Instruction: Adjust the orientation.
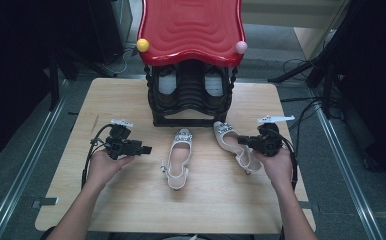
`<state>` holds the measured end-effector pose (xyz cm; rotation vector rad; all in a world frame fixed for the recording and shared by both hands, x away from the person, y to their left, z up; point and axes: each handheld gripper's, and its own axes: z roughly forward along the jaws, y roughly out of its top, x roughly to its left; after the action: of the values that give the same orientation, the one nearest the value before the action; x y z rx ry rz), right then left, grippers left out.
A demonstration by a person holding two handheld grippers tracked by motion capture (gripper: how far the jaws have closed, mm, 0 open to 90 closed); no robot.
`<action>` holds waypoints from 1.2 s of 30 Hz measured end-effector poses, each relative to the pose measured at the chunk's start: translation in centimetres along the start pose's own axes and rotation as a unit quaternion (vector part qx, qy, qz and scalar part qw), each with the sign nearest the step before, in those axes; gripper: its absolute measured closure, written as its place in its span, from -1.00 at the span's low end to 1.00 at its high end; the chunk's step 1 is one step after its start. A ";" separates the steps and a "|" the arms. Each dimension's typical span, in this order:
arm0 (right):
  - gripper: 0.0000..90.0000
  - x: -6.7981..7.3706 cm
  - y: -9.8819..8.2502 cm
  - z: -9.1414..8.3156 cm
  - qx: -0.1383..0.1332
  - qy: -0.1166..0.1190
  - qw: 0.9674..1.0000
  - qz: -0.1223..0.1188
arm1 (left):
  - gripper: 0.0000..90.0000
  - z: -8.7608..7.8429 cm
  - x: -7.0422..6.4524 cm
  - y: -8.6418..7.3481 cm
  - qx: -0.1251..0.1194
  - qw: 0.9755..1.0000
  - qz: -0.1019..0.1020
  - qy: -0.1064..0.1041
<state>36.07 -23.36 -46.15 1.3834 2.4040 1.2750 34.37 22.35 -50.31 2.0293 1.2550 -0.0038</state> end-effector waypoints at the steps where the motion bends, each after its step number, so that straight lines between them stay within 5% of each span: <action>1: 1.00 -0.3 0.0 -0.3 -0.001 -0.008 1.000 0.003 | -0.11 0.0 0.0 0.0 -0.001 1.000 0.000 0.000; 5: 1.00 -1.1 -0.6 0.4 0.030 -0.027 0.999 0.005 | -0.10 0.0 0.0 0.0 -0.003 1.000 -0.001 0.002; 14: 1.00 0.1 -1.0 3.2 0.083 0.004 0.997 -0.009 | -0.10 0.0 -0.3 0.0 -0.006 1.000 0.006 -0.001; 26: 1.00 0.8 -0.8 3.8 0.064 0.011 0.998 0.021 | -0.09 0.5 -0.5 0.2 -0.010 1.000 0.007 -0.006; 36: 0.98 1.4 -0.9 4.0 0.042 -0.008 0.999 0.028 | -0.09 0.8 -0.9 0.9 -0.015 1.000 0.017 -0.012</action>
<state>36.39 -20.05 -48.95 1.4871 2.4511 1.1827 34.90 20.96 -50.00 2.0190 1.1993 0.0054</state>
